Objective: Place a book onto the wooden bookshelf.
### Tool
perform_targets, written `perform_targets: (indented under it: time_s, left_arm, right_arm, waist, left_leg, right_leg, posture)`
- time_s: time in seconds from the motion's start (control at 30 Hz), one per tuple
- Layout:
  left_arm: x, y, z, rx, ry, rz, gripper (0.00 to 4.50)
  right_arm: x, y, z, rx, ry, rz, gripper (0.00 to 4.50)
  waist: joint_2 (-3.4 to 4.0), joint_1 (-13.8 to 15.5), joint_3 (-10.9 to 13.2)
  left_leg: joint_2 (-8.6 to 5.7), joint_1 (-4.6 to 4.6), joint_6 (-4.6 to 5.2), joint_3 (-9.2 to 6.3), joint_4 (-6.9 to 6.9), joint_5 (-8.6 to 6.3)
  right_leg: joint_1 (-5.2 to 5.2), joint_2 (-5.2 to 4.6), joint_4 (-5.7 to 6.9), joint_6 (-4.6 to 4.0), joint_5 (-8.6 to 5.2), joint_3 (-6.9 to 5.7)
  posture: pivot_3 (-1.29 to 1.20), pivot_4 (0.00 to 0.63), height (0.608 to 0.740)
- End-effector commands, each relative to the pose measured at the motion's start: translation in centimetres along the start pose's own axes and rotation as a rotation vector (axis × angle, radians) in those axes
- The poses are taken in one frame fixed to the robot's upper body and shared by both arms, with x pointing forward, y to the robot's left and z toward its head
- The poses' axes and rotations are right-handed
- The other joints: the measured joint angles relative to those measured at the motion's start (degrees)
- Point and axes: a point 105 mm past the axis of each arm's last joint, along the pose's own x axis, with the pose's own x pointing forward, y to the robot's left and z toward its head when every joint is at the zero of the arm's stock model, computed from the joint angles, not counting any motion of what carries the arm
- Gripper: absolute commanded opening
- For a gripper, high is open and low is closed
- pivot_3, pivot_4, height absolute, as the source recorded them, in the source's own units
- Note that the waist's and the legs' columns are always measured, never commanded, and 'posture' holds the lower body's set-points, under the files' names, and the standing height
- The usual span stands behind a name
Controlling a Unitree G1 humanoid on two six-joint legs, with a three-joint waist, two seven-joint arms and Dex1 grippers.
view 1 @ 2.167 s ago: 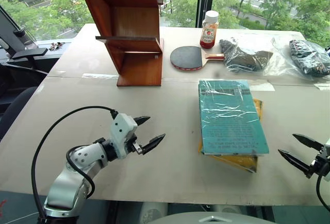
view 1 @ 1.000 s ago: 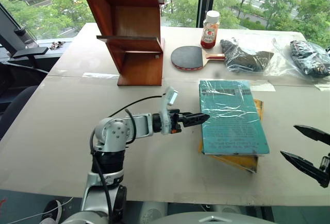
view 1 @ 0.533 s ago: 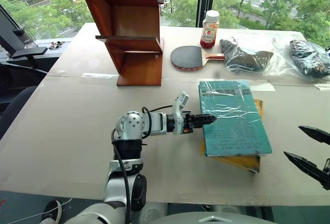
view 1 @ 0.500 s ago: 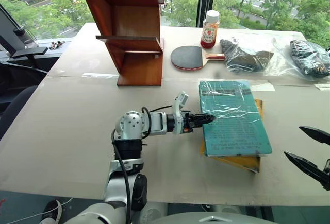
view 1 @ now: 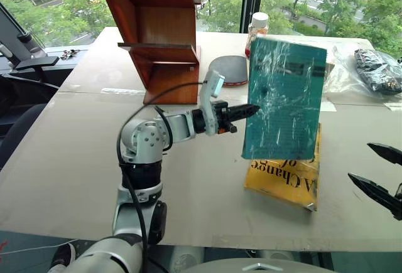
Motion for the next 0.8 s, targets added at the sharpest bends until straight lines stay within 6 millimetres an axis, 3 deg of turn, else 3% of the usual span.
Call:
perform_targets:
  time_s: [0.03,0.1,0.2,0.33,0.43,0.57,0.8]
  left_arm:
    - [-1.0,-2.6,2.6,0.433,0.028,-0.105,0.07]
    - [-2.1,-1.5,3.2,0.684,0.096,-0.044,0.07]
    - [-2.6,0.1,6.1,0.956,0.055,0.115,0.07]
    - [-2.4,0.5,8.8,1.245,-0.091,0.296,0.07]
    - [-2.4,0.3,9.6,1.468,-0.12,0.382,0.07]
    - [-3.2,0.6,10.1,1.698,-0.075,0.503,0.07]
    - [-5.7,2.5,10.7,1.862,0.105,0.694,0.07]
  right_arm:
    - [0.9,-0.6,1.4,0.002,-0.066,0.001,4.5]
    - [1.6,-1.0,1.8,0.004,-0.089,0.012,4.5]
    - [2.4,-1.5,2.0,0.008,-0.111,0.026,4.5]
    - [3.3,-2.0,2.0,0.012,-0.131,0.04,4.5]
    - [3.8,-2.2,2.1,0.008,-0.137,0.055,4.5]
    - [4.7,-2.7,3.5,-0.007,-0.188,0.072,4.5]
    - [6.2,-3.1,6.2,-0.002,-0.28,0.109,4.5]
  waist:
    - [0.03,-0.16,-0.01]
    - [0.12,-0.14,-0.06]
    - [0.13,0.55,-0.02]
    - [0.08,1.14,0.01]
    - [0.07,1.38,0.02]
    - [0.09,1.33,0.03]
    - [0.1,1.44,0.03]
  left_leg:
    - [0.0,0.01,0.0,0.01,-0.02,0.0]
    - [0.02,0.06,0.0,0.03,-0.15,0.0]
    - [0.02,0.01,0.01,0.0,-0.22,0.0]
    - [0.02,-0.19,0.01,-0.02,-0.14,0.0]
    - [0.02,-0.26,0.02,-0.01,-0.13,0.0]
    - [0.04,-0.25,0.02,-0.01,-0.17,-0.01]
    - [0.05,-0.19,0.02,0.02,-0.15,-0.01]
  right_leg:
    - [0.01,0.0,-0.01,0.0,0.0,0.02]
    - [0.01,0.02,-0.06,-0.01,-0.01,0.03]
    - [0.02,0.02,-0.18,0.0,-0.01,-0.01]
    - [0.02,-0.01,-0.43,0.04,0.02,-0.05]
    - [0.03,-0.01,-0.56,0.3,0.17,-0.05]
    - [0.01,0.01,-0.56,0.32,0.17,-0.04]
    - [0.03,0.01,-0.46,0.34,0.19,-0.04]
  posture:
    - [0.0,0.15,0.74]
    - [0.0,0.15,0.74]
    - [0.0,0.15,0.74]
    - [0.0,0.15,0.74]
    - [0.0,0.15,0.74]
    - [0.0,0.15,0.74]
    - [0.0,0.15,0.74]
